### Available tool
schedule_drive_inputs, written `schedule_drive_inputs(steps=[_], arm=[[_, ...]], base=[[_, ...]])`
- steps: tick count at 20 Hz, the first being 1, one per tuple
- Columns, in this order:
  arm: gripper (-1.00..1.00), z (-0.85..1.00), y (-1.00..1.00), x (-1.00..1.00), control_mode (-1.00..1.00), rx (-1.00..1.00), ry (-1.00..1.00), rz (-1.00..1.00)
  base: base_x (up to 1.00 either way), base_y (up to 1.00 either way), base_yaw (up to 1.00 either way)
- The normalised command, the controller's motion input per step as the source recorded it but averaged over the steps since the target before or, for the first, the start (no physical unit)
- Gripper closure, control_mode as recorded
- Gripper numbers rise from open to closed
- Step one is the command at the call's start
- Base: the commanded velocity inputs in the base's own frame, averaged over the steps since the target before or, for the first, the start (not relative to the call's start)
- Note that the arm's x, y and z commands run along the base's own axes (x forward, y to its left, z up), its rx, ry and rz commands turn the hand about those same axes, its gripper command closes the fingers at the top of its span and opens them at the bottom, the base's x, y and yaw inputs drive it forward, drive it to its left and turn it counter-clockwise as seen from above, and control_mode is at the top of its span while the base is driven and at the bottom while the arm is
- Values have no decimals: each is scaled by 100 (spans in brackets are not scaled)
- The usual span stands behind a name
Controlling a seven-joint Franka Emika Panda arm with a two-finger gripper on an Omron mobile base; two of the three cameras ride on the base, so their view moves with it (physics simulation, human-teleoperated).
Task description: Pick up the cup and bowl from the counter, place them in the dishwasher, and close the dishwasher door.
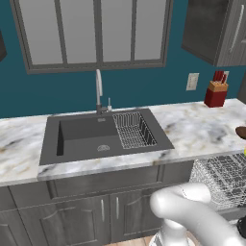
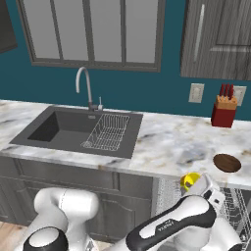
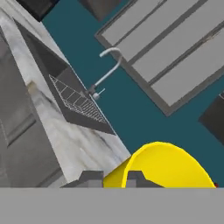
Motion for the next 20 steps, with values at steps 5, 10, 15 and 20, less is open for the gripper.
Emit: schedule_drive_inputs(steps=[5, 10, 15, 20], arm=[[100, -32, 62, -4, -100, -36, 0, 3], [100, -29, 62, 0, -100, -27, 0, -2], [100, -21, 31, -1, -100, -16, 0, -1], [100, -30, 0, -1, -100, -7, 0, 0]], base=[[0, 0, 0], [0, 0, 0], [0, 0, 0], [0, 0, 0]])
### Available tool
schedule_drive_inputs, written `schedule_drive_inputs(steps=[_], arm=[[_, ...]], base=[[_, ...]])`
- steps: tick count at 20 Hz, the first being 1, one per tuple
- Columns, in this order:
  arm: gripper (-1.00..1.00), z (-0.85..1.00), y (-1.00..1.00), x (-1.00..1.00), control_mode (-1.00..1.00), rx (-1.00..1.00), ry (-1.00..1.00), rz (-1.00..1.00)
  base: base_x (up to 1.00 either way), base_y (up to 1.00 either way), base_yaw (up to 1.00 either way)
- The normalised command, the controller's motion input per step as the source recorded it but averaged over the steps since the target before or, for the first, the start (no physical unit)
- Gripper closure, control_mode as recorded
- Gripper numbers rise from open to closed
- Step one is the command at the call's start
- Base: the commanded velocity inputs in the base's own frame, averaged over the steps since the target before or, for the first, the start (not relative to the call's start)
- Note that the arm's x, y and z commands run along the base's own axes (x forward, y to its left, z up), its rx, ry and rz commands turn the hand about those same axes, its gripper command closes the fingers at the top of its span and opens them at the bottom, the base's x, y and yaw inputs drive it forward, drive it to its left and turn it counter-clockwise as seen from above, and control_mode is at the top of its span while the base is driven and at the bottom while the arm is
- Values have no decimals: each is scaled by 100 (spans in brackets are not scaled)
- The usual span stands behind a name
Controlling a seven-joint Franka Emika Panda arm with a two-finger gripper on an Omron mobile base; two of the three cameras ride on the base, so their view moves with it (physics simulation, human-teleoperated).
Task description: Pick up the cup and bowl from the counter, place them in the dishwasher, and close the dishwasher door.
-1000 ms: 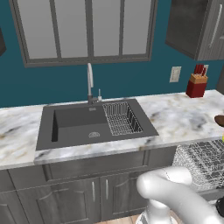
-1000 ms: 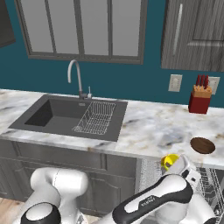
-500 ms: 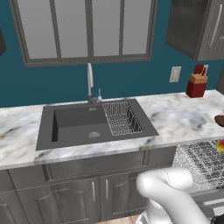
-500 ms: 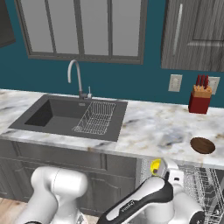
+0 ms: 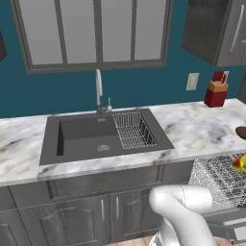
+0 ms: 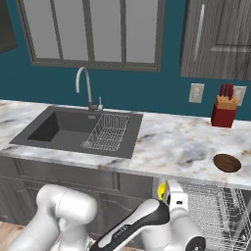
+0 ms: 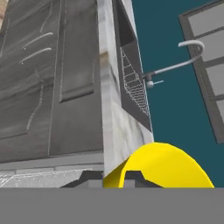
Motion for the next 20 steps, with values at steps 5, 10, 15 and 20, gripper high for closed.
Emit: schedule_drive_inputs(steps=[5, 10, 15, 20], arm=[[100, -40, 0, -15, -100, -4, 0, 1], [100, -22, -18, -8, -100, 0, 0, 6], [100, -8, -31, 0, -100, 0, 0, 7], [100, -7, -38, 2, -100, 0, 0, 7]], base=[[0, 0, 0], [0, 0, 0], [0, 0, 0], [0, 0, 0]])
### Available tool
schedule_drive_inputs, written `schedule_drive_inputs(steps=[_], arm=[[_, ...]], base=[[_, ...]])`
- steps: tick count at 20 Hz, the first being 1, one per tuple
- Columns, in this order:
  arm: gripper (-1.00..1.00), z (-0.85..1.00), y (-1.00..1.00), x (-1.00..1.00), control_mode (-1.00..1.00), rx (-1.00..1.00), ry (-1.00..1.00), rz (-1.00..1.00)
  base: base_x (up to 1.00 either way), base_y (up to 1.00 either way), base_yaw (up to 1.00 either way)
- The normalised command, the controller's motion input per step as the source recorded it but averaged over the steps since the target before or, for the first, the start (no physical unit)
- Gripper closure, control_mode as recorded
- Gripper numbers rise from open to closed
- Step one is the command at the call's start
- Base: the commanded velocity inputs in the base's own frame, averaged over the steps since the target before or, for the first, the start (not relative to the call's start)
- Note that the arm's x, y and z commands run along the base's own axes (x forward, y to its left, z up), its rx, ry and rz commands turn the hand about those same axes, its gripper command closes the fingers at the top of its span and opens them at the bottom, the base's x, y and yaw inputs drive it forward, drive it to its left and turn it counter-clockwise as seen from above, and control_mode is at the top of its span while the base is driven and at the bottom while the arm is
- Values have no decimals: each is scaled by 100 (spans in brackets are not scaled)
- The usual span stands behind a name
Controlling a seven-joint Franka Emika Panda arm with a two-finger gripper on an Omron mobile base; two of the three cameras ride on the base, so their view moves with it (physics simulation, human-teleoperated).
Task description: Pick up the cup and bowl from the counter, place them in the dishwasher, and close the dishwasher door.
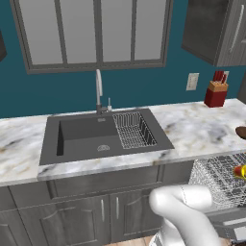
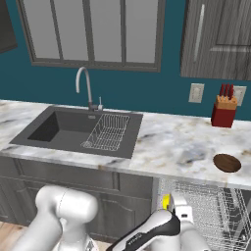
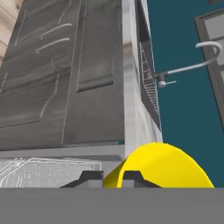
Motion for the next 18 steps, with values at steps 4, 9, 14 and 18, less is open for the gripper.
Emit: schedule_drive_inputs(steps=[4, 9, 14, 18], arm=[[100, -41, -36, 16, -100, 0, 0, 9], [100, -41, -31, 19, -100, 0, 0, 9], [100, -20, -30, 18, -100, 0, 0, 7], [100, -20, -29, 28, -100, 1, 0, 5]], base=[[0, 0, 0], [0, 0, 0], [0, 0, 0], [0, 0, 0]])
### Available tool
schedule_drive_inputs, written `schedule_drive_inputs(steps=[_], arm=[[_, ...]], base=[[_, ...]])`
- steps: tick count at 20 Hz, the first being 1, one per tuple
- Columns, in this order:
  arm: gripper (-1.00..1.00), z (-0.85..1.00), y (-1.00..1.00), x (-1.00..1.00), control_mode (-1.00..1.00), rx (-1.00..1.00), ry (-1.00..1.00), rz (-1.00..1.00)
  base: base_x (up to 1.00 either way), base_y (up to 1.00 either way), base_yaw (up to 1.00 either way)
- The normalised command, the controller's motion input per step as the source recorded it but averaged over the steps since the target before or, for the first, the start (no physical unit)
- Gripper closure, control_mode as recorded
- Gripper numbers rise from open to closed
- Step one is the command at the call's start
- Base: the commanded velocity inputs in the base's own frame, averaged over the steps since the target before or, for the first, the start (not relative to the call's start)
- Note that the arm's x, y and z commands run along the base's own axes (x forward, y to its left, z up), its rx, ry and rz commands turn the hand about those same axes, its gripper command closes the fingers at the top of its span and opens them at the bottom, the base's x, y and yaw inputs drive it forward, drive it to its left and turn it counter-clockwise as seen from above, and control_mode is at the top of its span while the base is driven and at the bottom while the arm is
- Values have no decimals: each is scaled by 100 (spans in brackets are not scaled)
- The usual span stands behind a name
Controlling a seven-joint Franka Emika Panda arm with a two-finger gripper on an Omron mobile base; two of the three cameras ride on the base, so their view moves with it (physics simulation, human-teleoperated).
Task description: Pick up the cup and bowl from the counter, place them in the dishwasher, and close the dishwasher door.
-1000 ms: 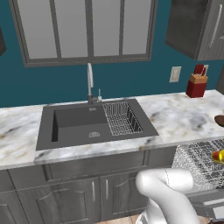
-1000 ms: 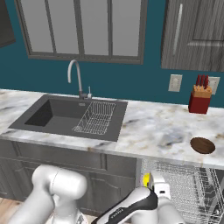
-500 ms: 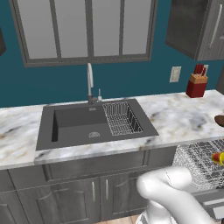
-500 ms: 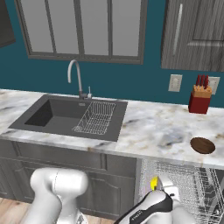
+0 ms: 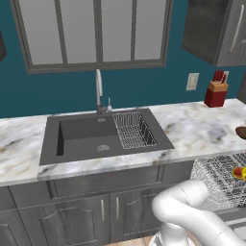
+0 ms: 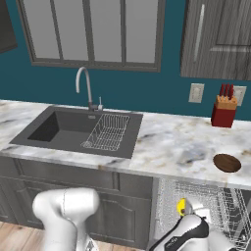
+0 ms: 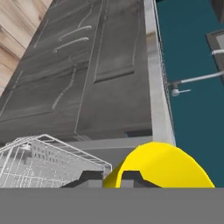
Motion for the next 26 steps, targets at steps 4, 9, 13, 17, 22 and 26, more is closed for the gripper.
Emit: schedule_drive_inputs(steps=[4, 9, 13, 17, 22, 26], arm=[[100, -41, -23, 34, -100, 2, 6, 5], [100, -51, -18, 39, -100, 1, 11, 5], [100, -41, -24, 36, -100, 2, 9, 4], [100, -39, -26, 31, -100, 2, 7, 5], [100, -51, -25, 20, -100, 1, 6, 7], [100, -59, -24, 8, -100, 0, 4, 9]], base=[[0, 0, 0], [0, 0, 0], [0, 0, 0], [0, 0, 0], [0, 0, 0], [0, 0, 0]])
